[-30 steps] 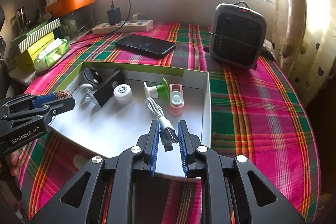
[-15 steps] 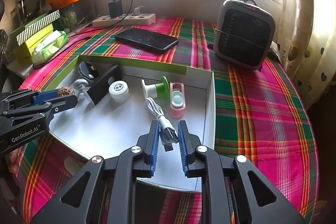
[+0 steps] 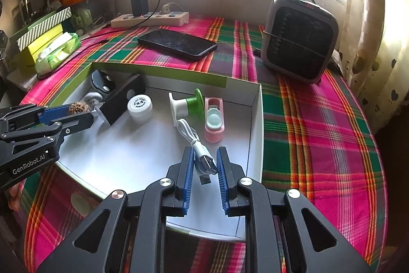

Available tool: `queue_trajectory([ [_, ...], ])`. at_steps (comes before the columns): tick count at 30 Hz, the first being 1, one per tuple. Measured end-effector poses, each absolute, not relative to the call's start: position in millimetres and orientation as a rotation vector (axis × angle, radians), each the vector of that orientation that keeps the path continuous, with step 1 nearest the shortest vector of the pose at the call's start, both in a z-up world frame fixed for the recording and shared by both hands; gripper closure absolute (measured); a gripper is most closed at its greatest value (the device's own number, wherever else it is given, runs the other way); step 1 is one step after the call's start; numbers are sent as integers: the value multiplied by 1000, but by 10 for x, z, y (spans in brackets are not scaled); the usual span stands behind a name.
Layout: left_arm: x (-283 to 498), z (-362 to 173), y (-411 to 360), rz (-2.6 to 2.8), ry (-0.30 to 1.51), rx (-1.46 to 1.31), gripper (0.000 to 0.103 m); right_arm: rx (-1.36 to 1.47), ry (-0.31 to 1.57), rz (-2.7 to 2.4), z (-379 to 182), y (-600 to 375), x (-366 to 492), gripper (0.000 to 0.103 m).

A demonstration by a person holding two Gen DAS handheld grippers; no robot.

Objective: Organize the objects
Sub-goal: 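Lift and carry the cable plug and walnut over the box with both tools, then lower the walnut into the box and open the left tool while the right releases the cable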

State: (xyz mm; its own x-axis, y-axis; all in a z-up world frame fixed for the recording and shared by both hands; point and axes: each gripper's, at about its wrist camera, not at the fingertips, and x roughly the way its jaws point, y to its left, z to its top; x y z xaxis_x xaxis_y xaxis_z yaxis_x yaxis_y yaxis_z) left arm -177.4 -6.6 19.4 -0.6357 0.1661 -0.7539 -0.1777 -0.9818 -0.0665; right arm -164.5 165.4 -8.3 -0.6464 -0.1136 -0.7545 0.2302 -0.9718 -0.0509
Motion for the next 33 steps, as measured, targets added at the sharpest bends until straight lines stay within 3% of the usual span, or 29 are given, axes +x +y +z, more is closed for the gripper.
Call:
queue_trajectory([
  [33, -1785, 172, -27, 2692, 68, -1245, 73, 1211, 214, -2686, -48, 1658, -1642, 83],
])
